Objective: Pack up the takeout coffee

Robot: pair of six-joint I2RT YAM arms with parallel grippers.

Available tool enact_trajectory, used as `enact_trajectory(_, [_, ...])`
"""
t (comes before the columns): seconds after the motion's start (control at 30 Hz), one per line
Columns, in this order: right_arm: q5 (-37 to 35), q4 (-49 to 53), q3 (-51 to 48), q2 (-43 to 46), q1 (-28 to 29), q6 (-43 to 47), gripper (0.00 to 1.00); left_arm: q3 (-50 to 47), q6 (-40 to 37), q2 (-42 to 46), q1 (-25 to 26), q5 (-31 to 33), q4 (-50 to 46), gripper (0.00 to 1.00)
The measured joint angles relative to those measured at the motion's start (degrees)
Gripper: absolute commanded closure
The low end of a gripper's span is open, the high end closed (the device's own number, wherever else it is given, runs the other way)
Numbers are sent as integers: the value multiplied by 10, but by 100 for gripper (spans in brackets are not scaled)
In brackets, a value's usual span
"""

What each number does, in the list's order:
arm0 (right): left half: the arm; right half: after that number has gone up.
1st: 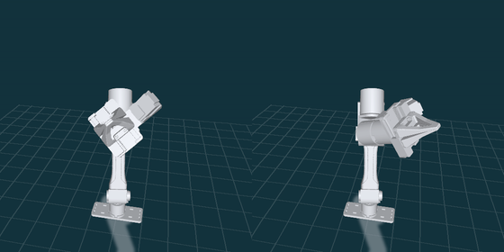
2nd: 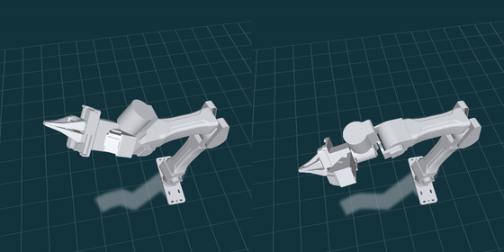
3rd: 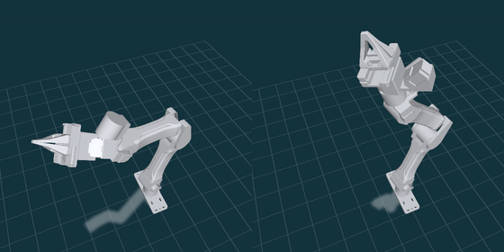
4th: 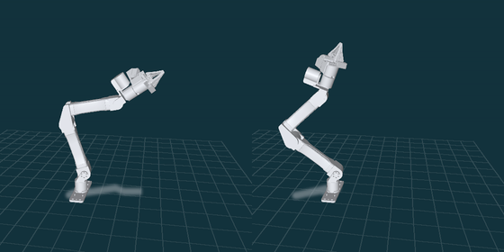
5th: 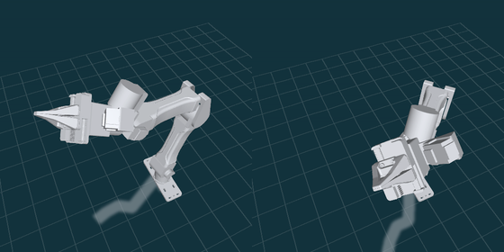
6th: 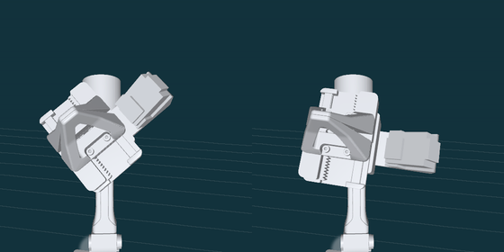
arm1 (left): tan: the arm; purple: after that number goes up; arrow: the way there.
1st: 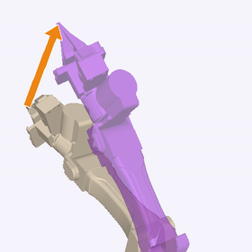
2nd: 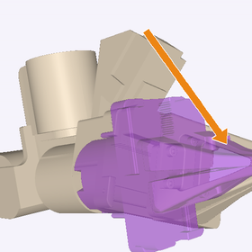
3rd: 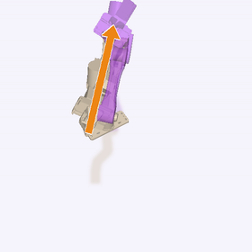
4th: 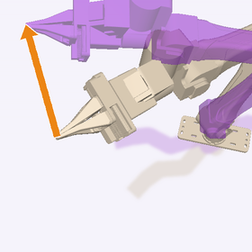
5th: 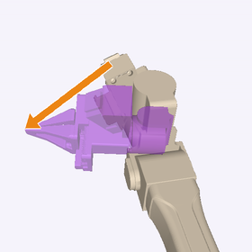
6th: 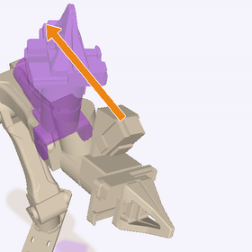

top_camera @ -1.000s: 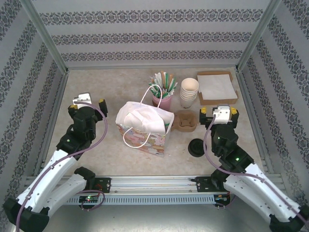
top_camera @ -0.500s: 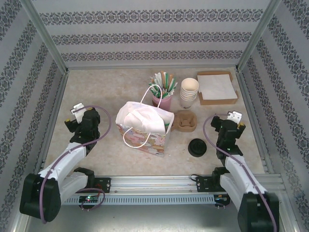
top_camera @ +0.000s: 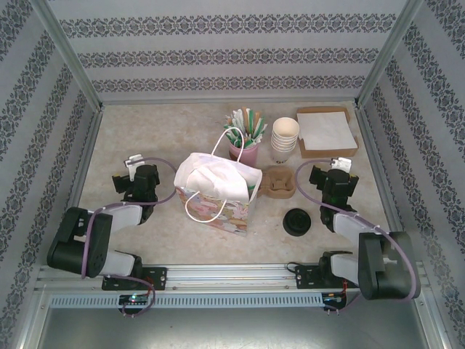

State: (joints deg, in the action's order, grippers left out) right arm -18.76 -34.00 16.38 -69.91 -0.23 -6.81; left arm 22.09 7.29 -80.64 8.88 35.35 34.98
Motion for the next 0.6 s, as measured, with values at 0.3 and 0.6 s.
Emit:
enact_trajectory(0.3, [50,-56,14,-32,0,23,2,-36,-56,-54,-30,-121,172,0])
enact_trajectory(0.6, [89,-132,22,-124,31,46,2,-33,-65,-104,-56,-219,221,0])
